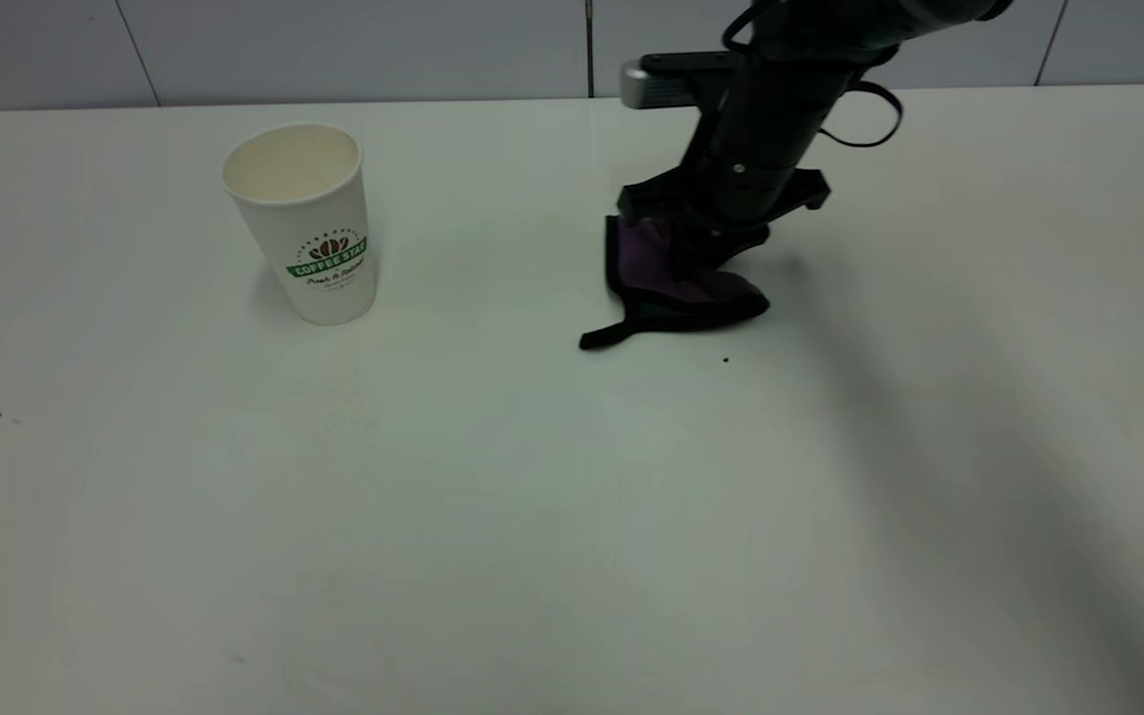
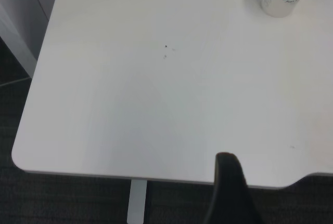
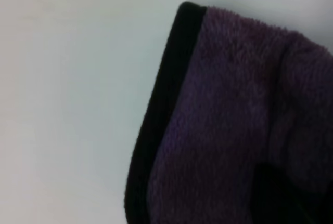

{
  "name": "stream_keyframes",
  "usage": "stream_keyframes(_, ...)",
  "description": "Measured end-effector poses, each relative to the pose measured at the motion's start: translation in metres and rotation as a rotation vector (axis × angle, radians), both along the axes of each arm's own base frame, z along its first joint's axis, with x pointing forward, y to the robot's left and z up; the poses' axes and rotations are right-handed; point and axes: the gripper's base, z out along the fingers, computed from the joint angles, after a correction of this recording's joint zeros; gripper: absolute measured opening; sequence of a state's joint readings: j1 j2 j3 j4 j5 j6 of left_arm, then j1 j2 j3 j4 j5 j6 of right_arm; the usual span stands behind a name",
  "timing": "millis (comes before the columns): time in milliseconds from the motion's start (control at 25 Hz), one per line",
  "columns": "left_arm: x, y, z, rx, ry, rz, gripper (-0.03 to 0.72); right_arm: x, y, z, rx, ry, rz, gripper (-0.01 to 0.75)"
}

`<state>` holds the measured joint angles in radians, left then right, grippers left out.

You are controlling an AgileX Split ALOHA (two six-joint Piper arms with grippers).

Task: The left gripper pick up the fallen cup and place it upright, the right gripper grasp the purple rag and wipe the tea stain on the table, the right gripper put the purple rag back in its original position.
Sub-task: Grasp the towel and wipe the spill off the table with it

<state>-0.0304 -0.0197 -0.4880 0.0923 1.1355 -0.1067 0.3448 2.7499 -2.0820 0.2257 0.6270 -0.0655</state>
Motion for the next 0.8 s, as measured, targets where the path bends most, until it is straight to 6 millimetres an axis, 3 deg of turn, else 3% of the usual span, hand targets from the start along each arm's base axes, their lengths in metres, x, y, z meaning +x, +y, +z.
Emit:
stream_keyframes(360,0.000,0.000,0.000,0.000,0.000,0.000,0.514,0.006,-0.084,0.001,-0.016,0.215,-0.134,0.141)
stream_keyframes(600,0.000,0.000,0.000,0.000,0.000,0.000,0.514,0.007,-0.127,0.004,-0.078,0.311,-0.162,0.163)
stream_keyframes(680,0.000,0.000,0.000,0.000,0.000,0.000,0.514,0.008,-0.136,0.006,-0.097,0.326,-0.165,0.193)
stream_keyframes(800,0.000,0.000,0.000,0.000,0.000,0.000,0.514,0.011,-0.142,0.009,-0.123,0.336,-0.160,0.311)
